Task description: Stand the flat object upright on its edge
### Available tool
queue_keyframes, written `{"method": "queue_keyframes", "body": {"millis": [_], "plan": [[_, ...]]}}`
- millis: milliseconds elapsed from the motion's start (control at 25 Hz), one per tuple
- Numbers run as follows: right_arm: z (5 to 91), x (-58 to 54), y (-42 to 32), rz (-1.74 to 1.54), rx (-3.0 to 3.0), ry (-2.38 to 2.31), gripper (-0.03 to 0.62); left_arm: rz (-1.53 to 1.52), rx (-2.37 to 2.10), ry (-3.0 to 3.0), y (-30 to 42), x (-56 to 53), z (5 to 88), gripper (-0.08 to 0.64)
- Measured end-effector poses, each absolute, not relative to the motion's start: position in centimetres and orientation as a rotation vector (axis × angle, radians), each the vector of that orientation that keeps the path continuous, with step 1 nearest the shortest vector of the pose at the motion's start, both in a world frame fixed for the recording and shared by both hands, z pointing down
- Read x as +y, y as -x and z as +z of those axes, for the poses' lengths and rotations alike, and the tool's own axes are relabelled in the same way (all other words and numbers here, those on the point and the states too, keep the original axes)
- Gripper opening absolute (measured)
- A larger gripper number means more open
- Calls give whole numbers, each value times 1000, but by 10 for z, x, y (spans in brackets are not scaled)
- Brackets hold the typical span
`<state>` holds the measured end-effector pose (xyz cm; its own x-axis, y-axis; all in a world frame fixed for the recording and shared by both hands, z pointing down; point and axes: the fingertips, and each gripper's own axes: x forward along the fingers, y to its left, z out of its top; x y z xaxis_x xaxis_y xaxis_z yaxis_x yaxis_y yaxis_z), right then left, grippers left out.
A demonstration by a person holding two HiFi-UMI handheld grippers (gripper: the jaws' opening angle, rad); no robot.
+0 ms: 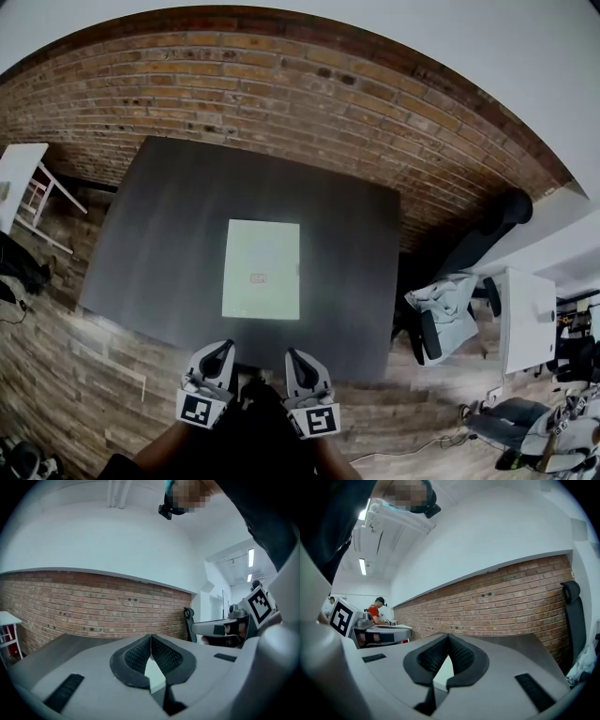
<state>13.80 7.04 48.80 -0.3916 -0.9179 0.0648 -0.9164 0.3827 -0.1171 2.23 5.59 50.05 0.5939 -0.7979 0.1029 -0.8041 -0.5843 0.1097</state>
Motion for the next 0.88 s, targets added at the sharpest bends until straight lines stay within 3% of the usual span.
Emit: {"method": "queue_keyframes", "body": {"millis": [880], "plan": [[569,19,-144,-298,2660,1870,25,217,-1328,-2650,4,0,577,34]]}}
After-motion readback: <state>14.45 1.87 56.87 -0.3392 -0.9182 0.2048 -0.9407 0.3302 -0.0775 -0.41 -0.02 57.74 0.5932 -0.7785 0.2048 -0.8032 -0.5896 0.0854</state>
